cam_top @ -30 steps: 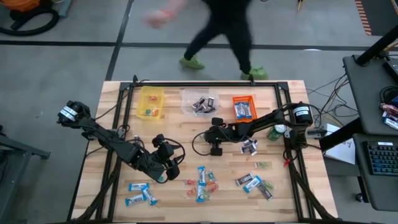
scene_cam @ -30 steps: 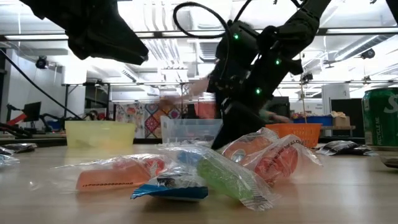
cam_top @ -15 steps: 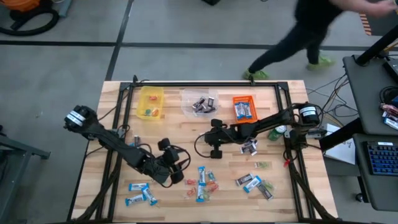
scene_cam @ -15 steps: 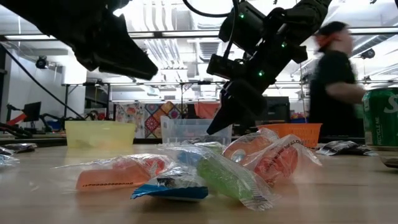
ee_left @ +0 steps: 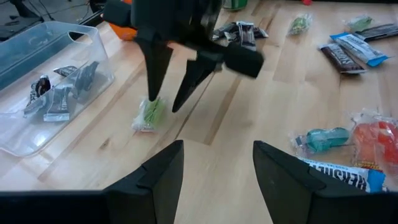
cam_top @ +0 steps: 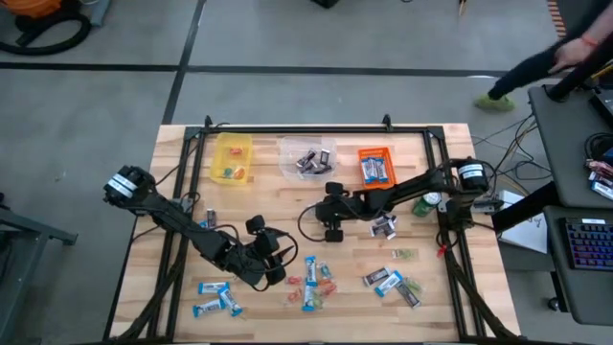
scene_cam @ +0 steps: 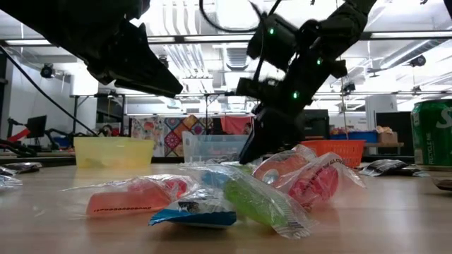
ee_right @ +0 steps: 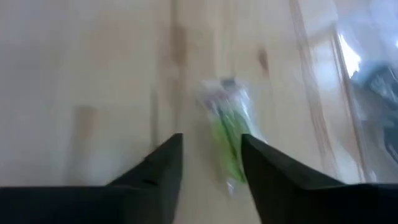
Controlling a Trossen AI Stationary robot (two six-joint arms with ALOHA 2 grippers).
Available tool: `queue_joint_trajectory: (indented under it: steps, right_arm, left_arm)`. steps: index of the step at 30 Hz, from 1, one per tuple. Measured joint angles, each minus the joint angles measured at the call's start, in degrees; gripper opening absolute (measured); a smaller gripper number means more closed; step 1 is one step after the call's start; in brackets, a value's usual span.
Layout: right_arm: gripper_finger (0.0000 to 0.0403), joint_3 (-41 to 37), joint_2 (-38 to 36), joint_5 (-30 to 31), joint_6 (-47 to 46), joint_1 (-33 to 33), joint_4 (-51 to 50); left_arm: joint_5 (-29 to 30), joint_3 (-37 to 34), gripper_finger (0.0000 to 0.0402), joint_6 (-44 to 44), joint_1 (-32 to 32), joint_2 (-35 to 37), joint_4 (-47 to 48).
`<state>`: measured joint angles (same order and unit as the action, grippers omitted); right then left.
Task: Organize candy in baskets
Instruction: Put the green gummy into the yellow bin
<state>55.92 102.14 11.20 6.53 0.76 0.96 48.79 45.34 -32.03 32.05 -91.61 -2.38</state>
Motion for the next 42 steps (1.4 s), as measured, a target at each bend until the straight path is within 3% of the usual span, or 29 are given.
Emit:
queue_joint_trajectory:
  steps: [5,11,17,28,34,42]
  right_arm:
    - [0.0216,0.0,1.5,2.1,-1.9,-0.5,0.4]
    - [0.0225,0.1,2.7,1.5,-4.5,-2.0,1.2]
    - [0.0182,0.1,3.6,0.2,-5.2,-2.3,1.7]
    - [0.0023,0.3,3.5,-3.6,-6.6,-2.3,2.7]
    - [0.001,0.3,1.5,-11.6,-10.7,-2.4,5.4]
    - [0.0009,0.3,0.2,-21.8,-19.8,-2.9,6.2]
  left_arm:
    - [0.2,0.0,0.0176,0.0,0.0,0.0,0.0]
    - [0.2,0.0,0.0176,0.3,0.0,0.0,-0.1]
    - [0.3,0.0,0.0176,0.3,0.0,0.0,-0.2]
    - [0.4,0.0,0.0176,1.6,0.0,0.1,-2.1]
    - [0.3,0.0,0.0176,6.0,0.0,-1.4,-3.9]
    - [0.3,-0.1,0.0176,20.5,-0.4,-4.8,-8.1]
